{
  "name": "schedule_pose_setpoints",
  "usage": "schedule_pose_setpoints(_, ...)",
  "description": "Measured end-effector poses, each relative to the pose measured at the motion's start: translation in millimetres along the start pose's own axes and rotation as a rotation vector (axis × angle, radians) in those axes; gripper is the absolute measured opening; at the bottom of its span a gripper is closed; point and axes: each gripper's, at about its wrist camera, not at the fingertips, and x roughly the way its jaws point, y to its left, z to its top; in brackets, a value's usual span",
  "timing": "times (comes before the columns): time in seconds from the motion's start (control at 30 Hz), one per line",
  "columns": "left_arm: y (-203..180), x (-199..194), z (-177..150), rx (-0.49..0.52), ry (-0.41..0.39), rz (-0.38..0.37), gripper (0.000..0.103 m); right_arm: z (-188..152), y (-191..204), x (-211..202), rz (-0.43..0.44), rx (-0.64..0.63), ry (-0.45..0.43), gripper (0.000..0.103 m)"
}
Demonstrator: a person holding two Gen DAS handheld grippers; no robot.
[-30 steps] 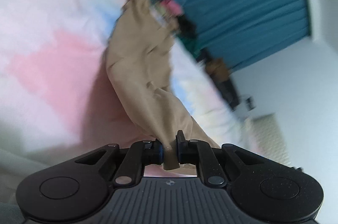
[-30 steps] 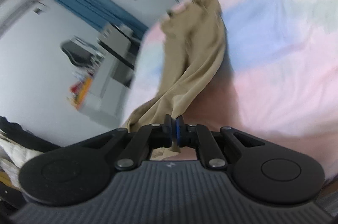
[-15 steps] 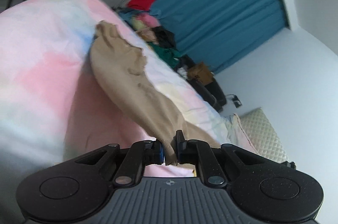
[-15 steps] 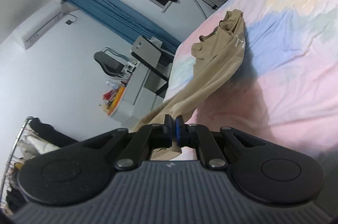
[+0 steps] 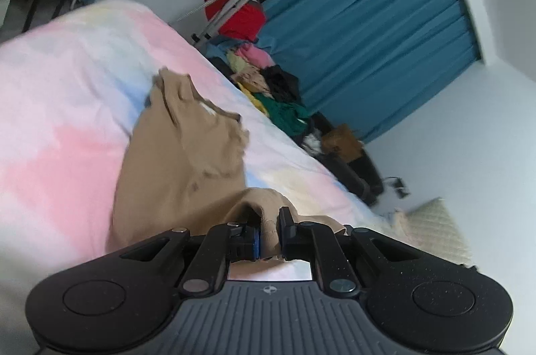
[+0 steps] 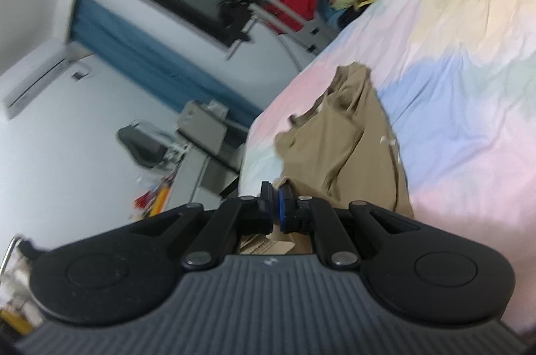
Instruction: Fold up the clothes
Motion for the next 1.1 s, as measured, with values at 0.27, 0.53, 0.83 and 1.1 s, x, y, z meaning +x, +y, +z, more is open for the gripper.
schedule_pose_setpoints(0.27,19,113,58,0.114,-0.032,0.194,0.012,26,-22,108,-0.157,-0.039,-0.001,0.007)
schedule_pose_setpoints(0.53,60,195,59,0.235,-0.026,0.305,0.012,32,-58,182,-0.243,-0.131,0.022,0.007)
schedule_pose_setpoints(0.83,93,237,61,0.292,-0.016,0.349,0.019,29,-76,222,-0.277,-0.238,0.046,0.007)
schedule_pose_setpoints(1.1,82,229,56,0.354,-0.008,0.393,0.059,25,-75,218,-0.288,-0.253,0.061,0.012)
